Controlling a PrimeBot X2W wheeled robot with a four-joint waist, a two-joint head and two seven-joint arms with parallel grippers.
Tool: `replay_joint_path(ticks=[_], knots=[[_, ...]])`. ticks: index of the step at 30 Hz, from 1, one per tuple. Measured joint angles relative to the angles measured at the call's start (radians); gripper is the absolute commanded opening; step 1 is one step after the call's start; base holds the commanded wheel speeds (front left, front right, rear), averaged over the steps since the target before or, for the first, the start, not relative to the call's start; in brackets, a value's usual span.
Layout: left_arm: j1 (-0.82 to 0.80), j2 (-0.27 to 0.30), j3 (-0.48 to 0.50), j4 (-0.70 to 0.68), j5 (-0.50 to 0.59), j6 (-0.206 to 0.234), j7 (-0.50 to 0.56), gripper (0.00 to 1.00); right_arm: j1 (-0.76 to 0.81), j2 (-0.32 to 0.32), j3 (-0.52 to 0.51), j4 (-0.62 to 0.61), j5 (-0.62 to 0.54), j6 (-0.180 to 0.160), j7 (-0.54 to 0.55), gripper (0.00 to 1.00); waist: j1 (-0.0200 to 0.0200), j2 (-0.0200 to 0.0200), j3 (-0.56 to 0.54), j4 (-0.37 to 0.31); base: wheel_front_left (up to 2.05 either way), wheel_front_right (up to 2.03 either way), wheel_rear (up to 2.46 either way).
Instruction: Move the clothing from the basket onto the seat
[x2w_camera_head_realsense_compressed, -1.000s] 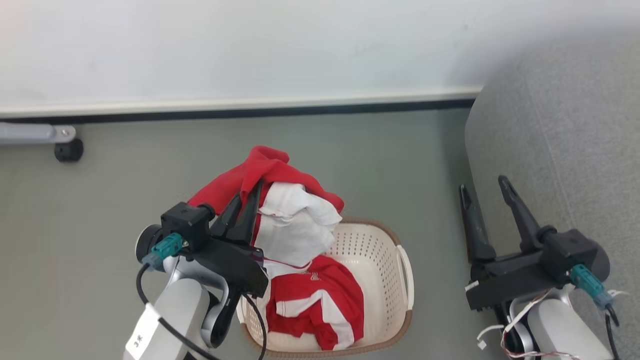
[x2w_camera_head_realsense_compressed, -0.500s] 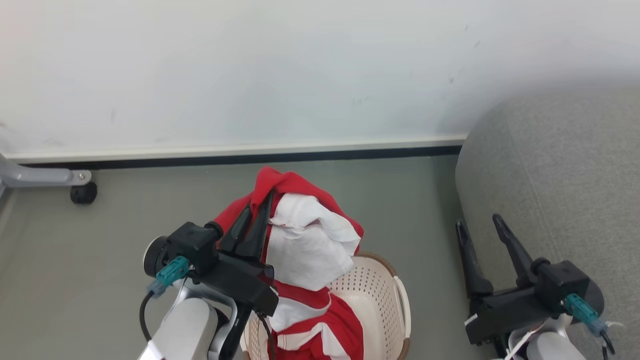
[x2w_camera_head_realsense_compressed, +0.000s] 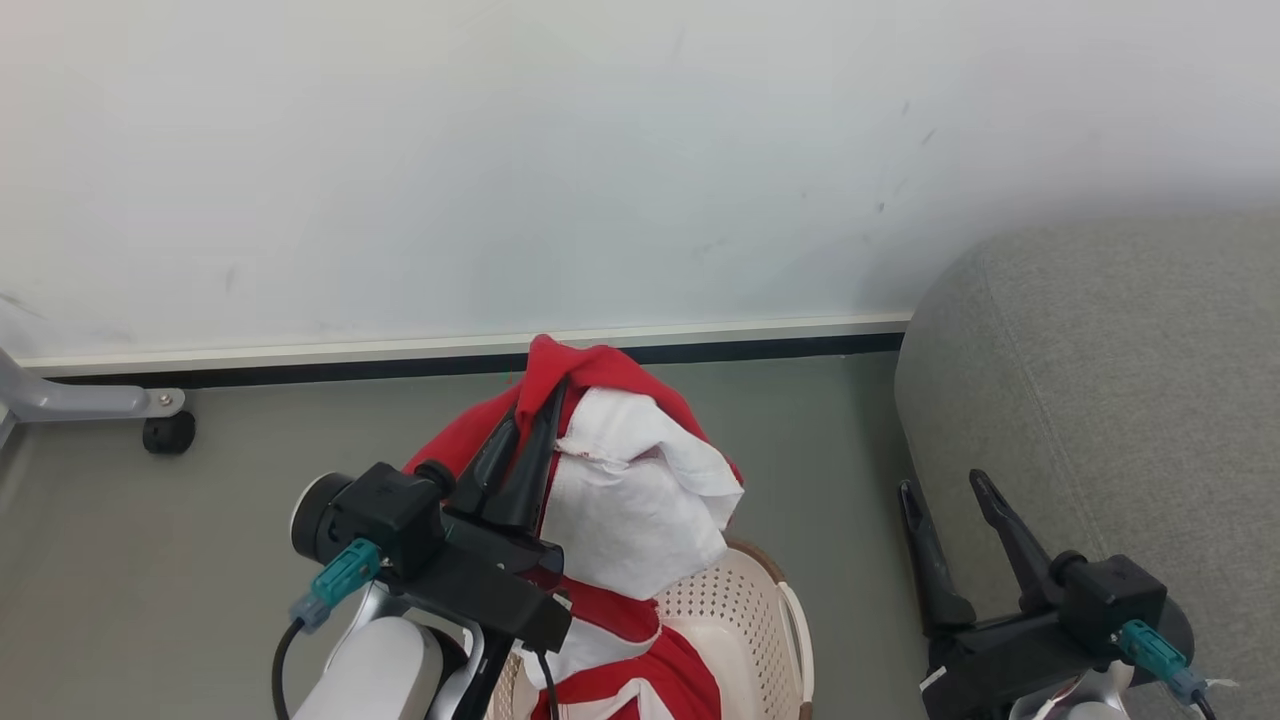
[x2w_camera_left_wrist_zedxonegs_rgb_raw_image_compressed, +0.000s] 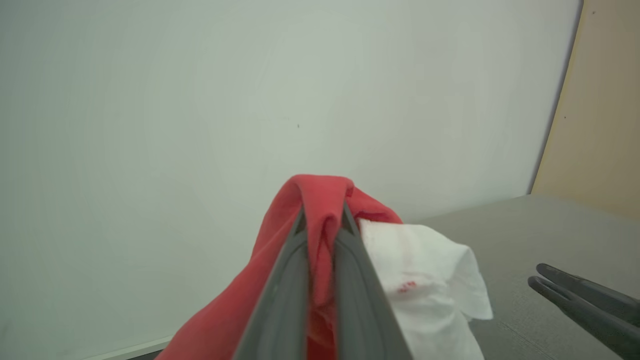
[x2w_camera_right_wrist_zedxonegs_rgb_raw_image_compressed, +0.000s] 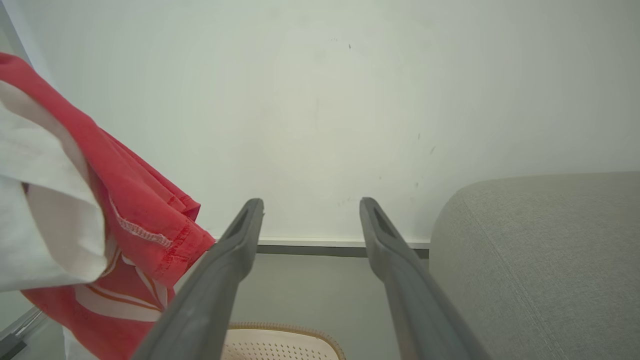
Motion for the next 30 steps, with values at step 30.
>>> replay_joint_path(ticks=[30], knots=[[0.02, 0.011, -0.014, -0.102, 0.004, 0.043, 0.096, 0.0, -0.037, 0.105, 0.217, -0.115, 0.002, 0.099, 0.078, 1.0, 0.0, 0.0, 0.002, 0.005, 0.0, 0.0, 0.0]])
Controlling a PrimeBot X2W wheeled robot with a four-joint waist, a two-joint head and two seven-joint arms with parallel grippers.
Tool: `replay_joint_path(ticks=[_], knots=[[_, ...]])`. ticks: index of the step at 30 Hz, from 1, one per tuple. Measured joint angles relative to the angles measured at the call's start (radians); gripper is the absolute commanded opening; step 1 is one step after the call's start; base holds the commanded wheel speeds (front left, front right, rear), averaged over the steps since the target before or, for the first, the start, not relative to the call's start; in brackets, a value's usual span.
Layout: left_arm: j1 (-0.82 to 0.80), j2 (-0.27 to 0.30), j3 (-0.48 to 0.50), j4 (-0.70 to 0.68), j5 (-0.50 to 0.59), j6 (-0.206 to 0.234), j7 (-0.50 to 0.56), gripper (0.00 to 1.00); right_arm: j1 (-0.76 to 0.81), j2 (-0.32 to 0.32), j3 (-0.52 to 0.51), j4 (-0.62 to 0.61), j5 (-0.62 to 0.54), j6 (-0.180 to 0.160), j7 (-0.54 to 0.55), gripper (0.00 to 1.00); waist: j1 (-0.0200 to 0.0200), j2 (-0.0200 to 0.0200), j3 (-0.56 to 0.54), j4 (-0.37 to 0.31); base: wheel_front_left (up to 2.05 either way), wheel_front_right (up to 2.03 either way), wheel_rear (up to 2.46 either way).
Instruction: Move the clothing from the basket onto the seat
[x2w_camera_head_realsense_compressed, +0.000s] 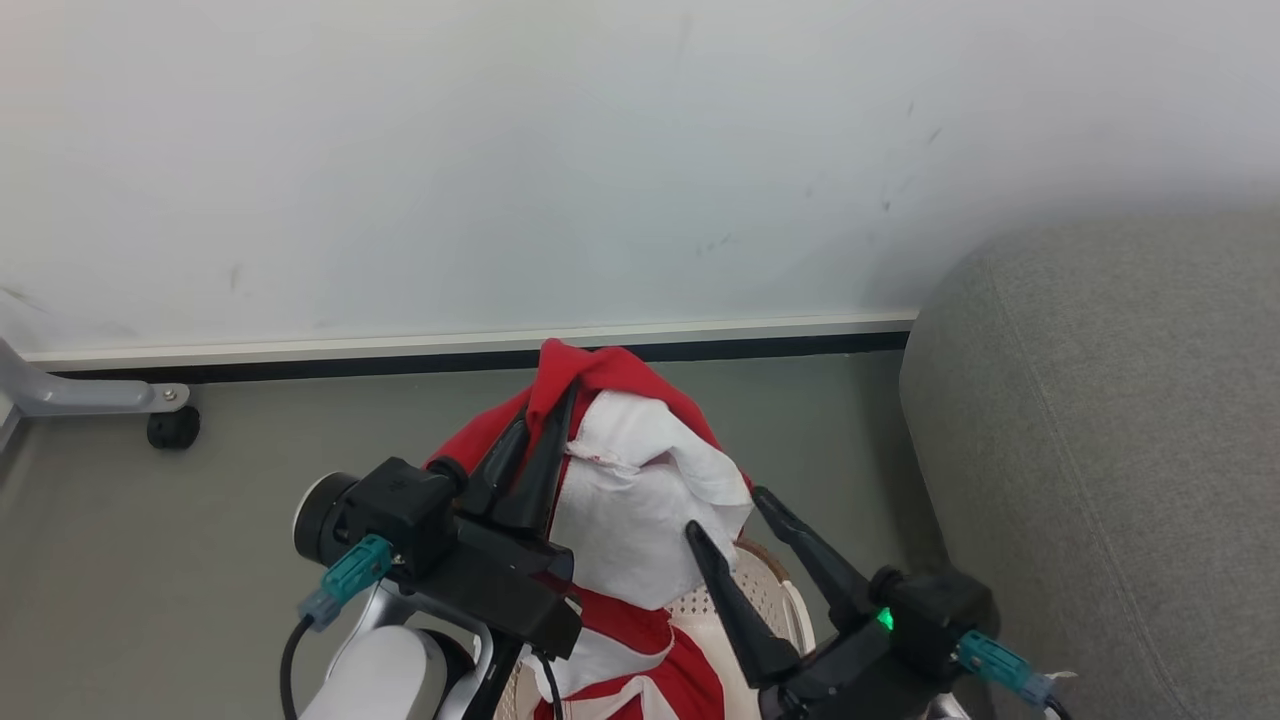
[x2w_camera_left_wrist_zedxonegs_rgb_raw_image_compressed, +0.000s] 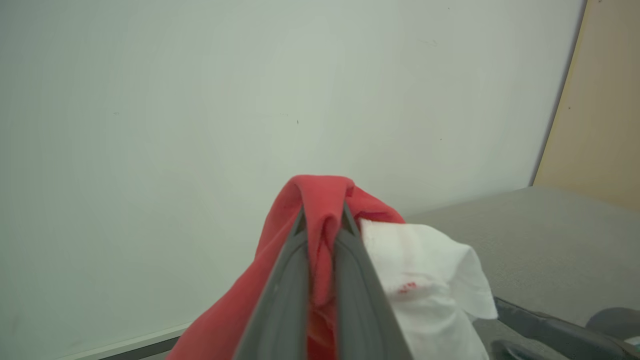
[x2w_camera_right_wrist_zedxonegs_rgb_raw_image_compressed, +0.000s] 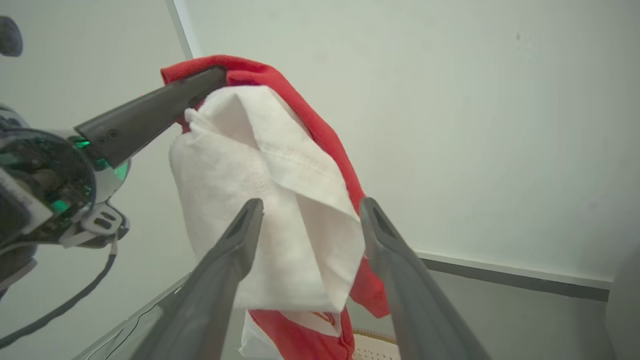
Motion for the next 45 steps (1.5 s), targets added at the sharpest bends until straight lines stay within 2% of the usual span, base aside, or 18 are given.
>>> replay_joint_path(ticks=[4, 15, 16, 17, 18, 27, 30, 31, 33, 34, 35, 36, 45], knots=[[0.0, -0.006, -0.007, -0.007, 0.0, 0.0, 0.009, 0.0, -0.039, 0.012, 0.038, 0.029, 0.001, 0.016, 0.011, 1.0, 0.0, 0.0, 0.002, 0.006, 0.0, 0.0, 0.0], [-0.004, -0.021, -0.041, -0.014, 0.0, -0.001, 0.027, 0.0, -0.179, 0.026, 0.105, 0.182, 0.022, 0.033, 0.039, 1.0, 0.0, 0.0, 0.009, 0.03, 0.0, 0.0, 0.0], [-0.004, -0.024, -0.042, -0.014, 0.0, -0.001, 0.027, 0.0, -0.188, 0.026, 0.11, 0.194, 0.026, 0.033, 0.039, 0.9, 0.0, 0.0, 0.01, 0.033, 0.0, 0.0, 0.0], [-0.005, -0.025, -0.043, -0.014, 0.0, -0.001, 0.027, 0.0, -0.196, 0.026, 0.114, 0.205, 0.028, 0.034, 0.038, 0.31, 0.0, 0.0, 0.01, 0.036, 0.0, 0.0, 0.0], [-0.005, -0.026, -0.044, -0.014, 0.0, -0.002, 0.027, 0.0, -0.202, 0.026, 0.117, 0.212, 0.03, 0.035, 0.038, 0.0, 0.0, 0.0, 0.011, 0.039, 0.0, 0.0, 0.0], [-0.006, -0.025, -0.042, -0.017, 0.0, -0.001, 0.028, 0.0, -0.246, 0.026, 0.18, 0.252, 0.092, 0.04, 0.016, 0.0, 0.0, 0.0, 0.014, 0.049, 0.0, 0.0, 0.0], [-0.006, -0.024, -0.044, -0.02, 0.0, -0.004, 0.035, 0.0, -0.264, 0.026, 0.209, 0.258, 0.128, 0.032, -0.01, 0.0, 0.0, 0.0, 0.016, 0.049, 0.0, 0.0, 0.0], [-0.006, -0.024, -0.044, -0.021, 0.0, -0.009, 0.035, 0.03, -0.269, 0.026, 0.214, 0.261, 0.135, 0.031, -0.014, 0.0, 0.0, 0.0, 0.016, 0.049, 0.0, 0.0, 0.0], [-0.006, -0.021, -0.048, -0.023, -0.002, -0.01, 0.037, 0.4, -0.282, 0.026, 0.22, 0.266, 0.145, 0.025, -0.027, 0.0, 0.0, 0.0, 0.017, 0.048, 0.0, 0.0, 0.0], [-0.006, -0.02, -0.049, -0.024, -0.003, -0.01, 0.038, 0.53, -0.291, 0.026, 0.221, 0.271, 0.15, 0.024, -0.029, 0.0, 0.0, 0.0, 0.018, 0.047, 0.0, 0.0, 0.0], [-0.006, -0.019, -0.05, -0.025, -0.003, -0.01, 0.041, 0.96, -0.299, 0.026, 0.221, 0.276, 0.153, 0.024, -0.035, 0.0, 0.0, 0.0, 0.018, 0.047, 0.0, 0.0, 0.0], [-0.006, -0.019, -0.051, -0.025, -0.003, -0.01, 0.044, 1.0, -0.306, 0.026, 0.221, 0.28, 0.157, 0.024, -0.04, 0.0, 0.0, 0.0001, 0.019, 0.046, 0.0, 0.0, 0.0], [-0.002, -0.002, -0.068, -0.049, 0.001, -0.024, 0.044, 1.0, -0.357, 0.026, 0.186, 0.357, 0.185, 0.016, -0.068, 0.0, 0.0, 0.0, 0.018, 0.032, 0.0, 0.0, 0.0]])
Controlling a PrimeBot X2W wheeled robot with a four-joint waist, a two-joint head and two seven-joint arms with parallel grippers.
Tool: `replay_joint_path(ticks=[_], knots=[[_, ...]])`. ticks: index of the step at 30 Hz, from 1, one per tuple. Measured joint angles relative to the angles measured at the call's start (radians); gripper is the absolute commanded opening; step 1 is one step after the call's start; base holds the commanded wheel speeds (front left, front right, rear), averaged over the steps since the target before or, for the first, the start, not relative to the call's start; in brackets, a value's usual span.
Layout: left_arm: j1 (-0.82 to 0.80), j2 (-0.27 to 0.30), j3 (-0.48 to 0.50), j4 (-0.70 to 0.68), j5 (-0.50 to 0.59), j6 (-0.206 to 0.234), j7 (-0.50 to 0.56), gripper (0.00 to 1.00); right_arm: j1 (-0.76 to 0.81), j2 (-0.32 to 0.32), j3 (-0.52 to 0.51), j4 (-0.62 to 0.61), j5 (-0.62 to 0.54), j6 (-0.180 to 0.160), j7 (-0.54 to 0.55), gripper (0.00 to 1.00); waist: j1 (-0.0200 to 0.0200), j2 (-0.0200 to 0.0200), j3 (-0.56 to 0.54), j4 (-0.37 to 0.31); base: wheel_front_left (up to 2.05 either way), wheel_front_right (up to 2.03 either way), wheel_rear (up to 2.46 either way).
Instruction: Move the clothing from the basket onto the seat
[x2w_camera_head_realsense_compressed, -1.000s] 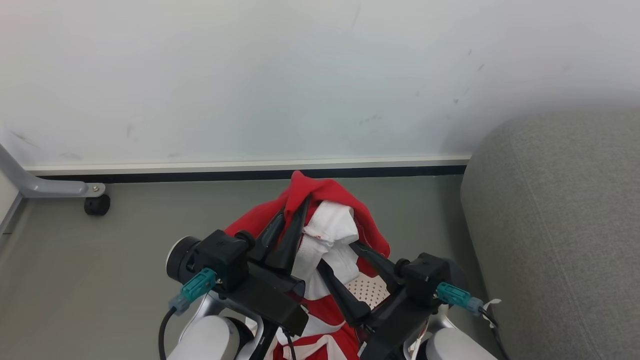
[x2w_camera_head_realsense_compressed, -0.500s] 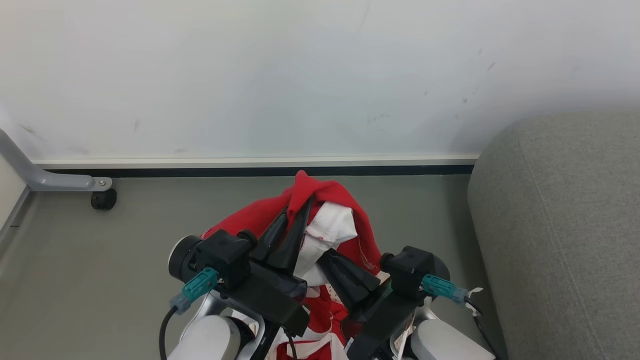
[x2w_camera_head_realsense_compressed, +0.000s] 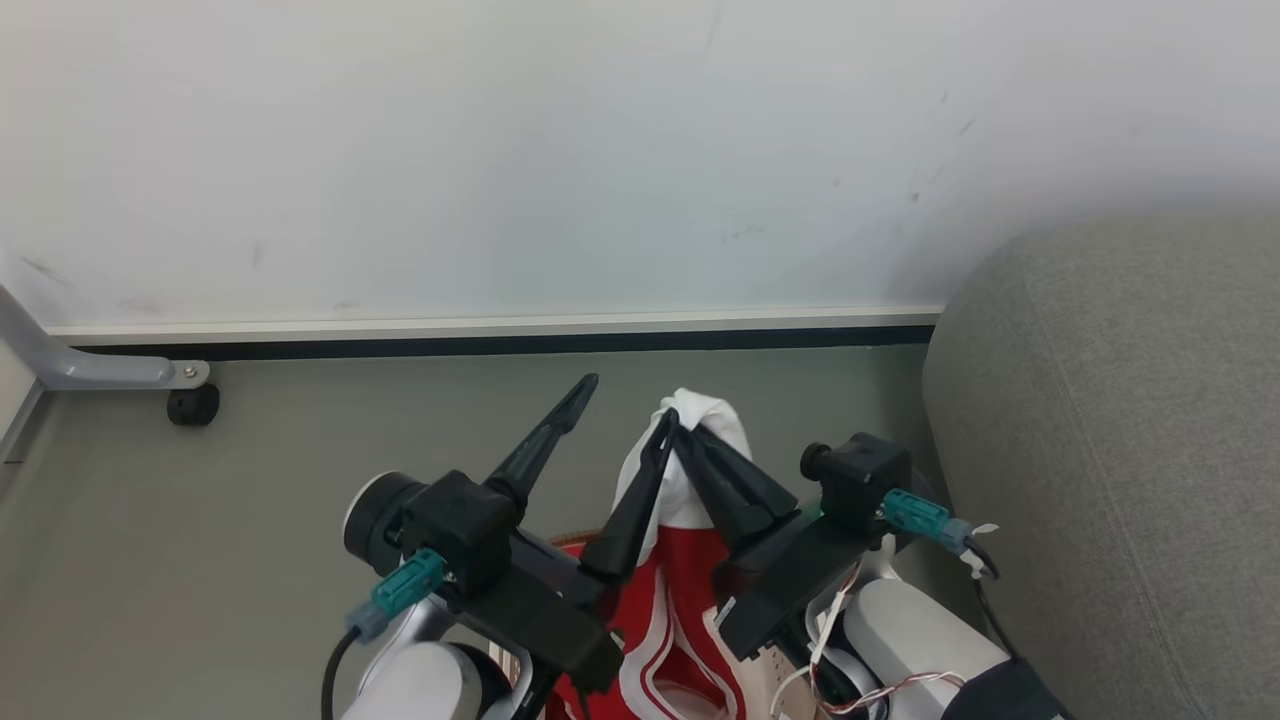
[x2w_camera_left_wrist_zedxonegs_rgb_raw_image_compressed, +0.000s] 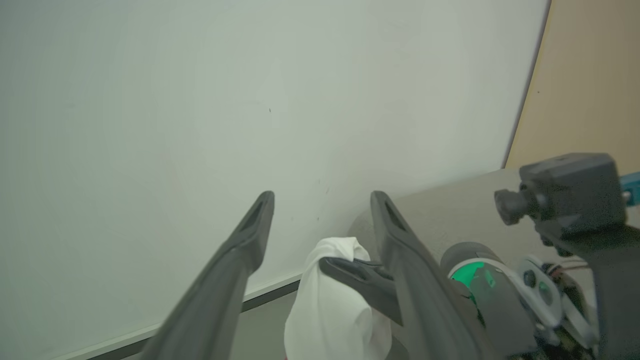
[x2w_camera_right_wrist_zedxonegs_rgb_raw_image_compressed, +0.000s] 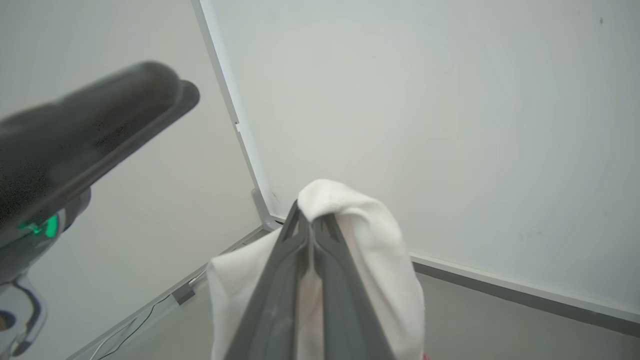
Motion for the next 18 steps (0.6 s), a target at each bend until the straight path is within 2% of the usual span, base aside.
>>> replay_joint_path(ticks=[6, 11, 18], knots=[[0.038, 0.02, -0.043, -0.025, 0.02, -0.013, 0.0, 1.0, -0.013, -0.004, -0.051, 0.043, 0.001, -0.004, -0.016, 0.0, 0.0, 0.0, -0.004, -0.008, 0.0, 0.0, 0.0], [0.08, 0.036, -0.077, -0.042, 0.037, -0.021, 0.002, 1.0, -0.025, -0.035, -0.092, 0.053, 0.001, -0.011, -0.029, 0.0, 0.0, 0.0, -0.007, -0.018, 0.0, 0.0, 0.0], [0.125, 0.057, -0.119, -0.046, 0.07, -0.021, 0.011, 1.0, -0.028, -0.073, -0.141, 0.045, 0.001, -0.036, -0.038, 0.0, -0.0001, 0.0001, -0.003, -0.048, 0.0, 0.0, 0.0]])
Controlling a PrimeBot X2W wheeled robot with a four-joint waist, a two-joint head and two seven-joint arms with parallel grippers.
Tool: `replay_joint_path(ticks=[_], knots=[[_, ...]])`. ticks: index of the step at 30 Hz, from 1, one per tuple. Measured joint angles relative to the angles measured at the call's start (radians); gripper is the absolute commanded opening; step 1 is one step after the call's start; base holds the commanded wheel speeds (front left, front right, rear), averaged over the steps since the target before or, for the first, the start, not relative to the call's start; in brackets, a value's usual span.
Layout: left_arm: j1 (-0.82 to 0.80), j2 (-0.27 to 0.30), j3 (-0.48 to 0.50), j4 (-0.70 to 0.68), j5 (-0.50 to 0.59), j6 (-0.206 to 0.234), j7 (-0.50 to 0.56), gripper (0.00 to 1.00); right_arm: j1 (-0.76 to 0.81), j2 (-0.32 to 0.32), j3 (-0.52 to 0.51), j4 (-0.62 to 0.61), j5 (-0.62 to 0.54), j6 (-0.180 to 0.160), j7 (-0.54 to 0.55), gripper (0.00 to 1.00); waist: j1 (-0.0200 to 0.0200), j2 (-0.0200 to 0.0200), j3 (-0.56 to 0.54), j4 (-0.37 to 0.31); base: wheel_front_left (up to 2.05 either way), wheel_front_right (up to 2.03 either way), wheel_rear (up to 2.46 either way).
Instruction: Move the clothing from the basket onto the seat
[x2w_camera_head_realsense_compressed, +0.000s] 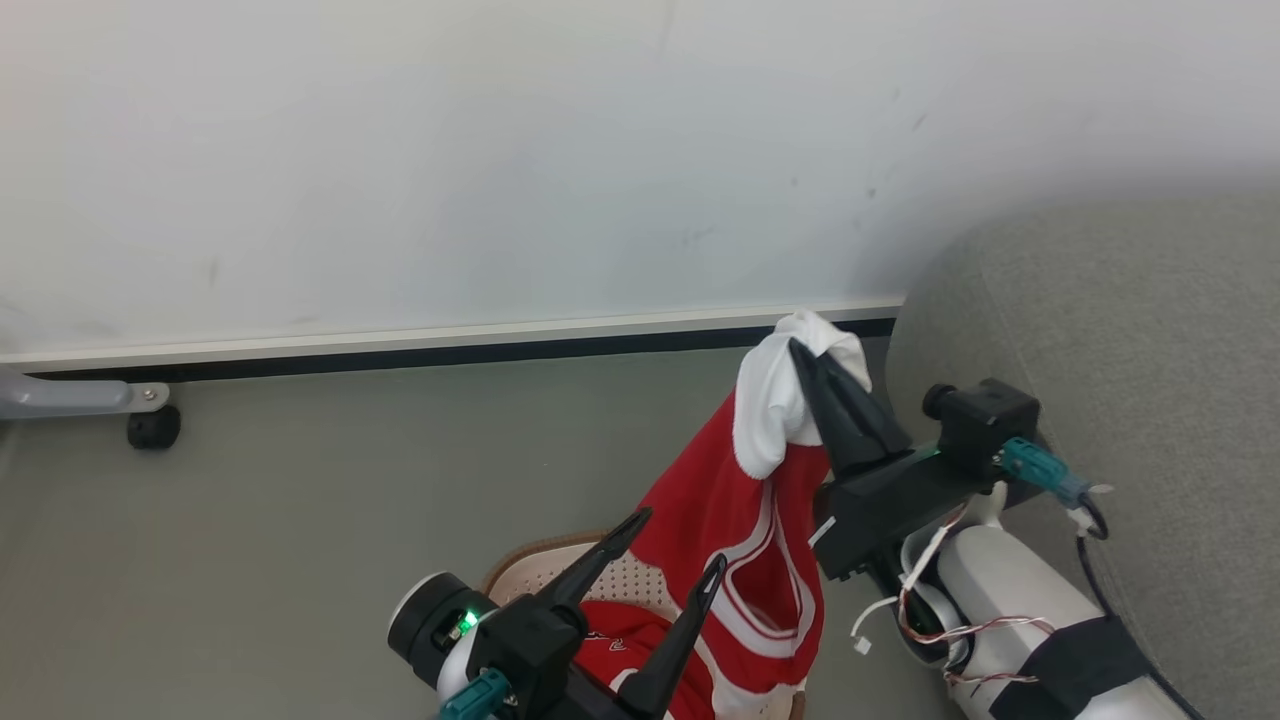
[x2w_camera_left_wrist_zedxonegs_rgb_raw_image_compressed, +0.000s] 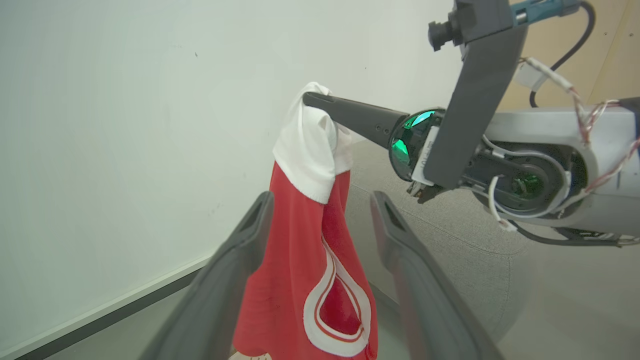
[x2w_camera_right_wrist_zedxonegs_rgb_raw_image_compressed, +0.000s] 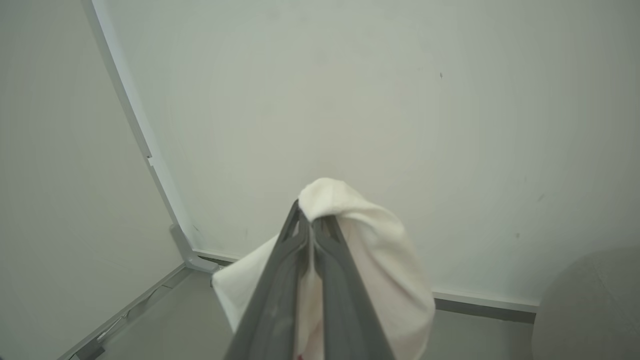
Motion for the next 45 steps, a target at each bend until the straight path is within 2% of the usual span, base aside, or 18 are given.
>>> replay_joint_path(ticks=[16, 33, 45], knots=[[0.018, 0.04, -0.013, -0.013, 0.022, -0.007, 0.016, 1.0, 0.032, -0.062, -0.071, -0.101, -0.002, -0.054, -0.009, 0.0, 0.0, 0.0, 0.041, -0.109, 0.0, 0.0, 0.0], [-0.006, 0.061, -0.022, -0.052, 0.06, -0.009, 0.043, 1.0, 0.076, -0.089, -0.161, -0.195, -0.002, -0.105, -0.01, 0.0, 0.0001, 0.0, 0.14, -0.286, 0.0, 0.0, 0.0], [-0.061, 0.085, -0.019, -0.082, 0.08, -0.017, 0.062, 1.0, 0.021, -0.114, -0.269, -0.195, 0.009, -0.115, -0.01, 0.0, 0.0002, 0.0, 0.236, -0.353, 0.0, 0.0, 0.0]])
